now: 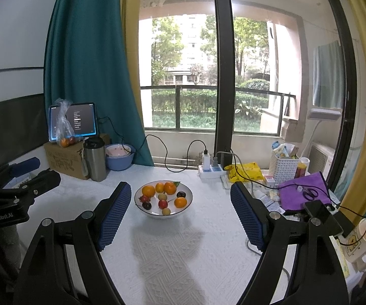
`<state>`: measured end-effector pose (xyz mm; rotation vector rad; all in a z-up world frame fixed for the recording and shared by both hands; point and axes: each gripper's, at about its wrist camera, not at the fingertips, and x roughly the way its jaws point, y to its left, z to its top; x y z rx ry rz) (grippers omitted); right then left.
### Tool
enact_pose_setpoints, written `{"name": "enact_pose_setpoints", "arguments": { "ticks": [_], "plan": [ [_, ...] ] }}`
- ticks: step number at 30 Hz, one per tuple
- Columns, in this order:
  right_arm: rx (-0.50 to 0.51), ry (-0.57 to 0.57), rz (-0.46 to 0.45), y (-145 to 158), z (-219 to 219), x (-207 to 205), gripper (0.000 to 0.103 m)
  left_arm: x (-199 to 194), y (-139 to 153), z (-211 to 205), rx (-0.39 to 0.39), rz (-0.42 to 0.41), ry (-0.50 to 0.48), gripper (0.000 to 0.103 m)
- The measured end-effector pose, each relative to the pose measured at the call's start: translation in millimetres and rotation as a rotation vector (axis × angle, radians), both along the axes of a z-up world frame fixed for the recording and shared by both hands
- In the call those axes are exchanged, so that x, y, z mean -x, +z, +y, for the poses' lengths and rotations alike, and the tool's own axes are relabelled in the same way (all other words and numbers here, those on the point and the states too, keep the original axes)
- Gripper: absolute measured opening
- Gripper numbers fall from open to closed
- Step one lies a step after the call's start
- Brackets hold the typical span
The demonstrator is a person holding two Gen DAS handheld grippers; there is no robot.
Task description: Organize fruits
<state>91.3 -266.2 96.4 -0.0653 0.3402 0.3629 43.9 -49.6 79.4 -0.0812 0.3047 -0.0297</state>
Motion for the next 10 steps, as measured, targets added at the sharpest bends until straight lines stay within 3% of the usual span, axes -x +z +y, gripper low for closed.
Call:
{"name": "enact_pose_setpoints", "arguments": {
  "ticks": [10],
  "plan": [
    [-0.001,0.000,0.005,-1.5,1.0,-6.1,0.083,-10.1,0.1,6.2,0.021,0.002,0.021,0.091]
  ]
}}
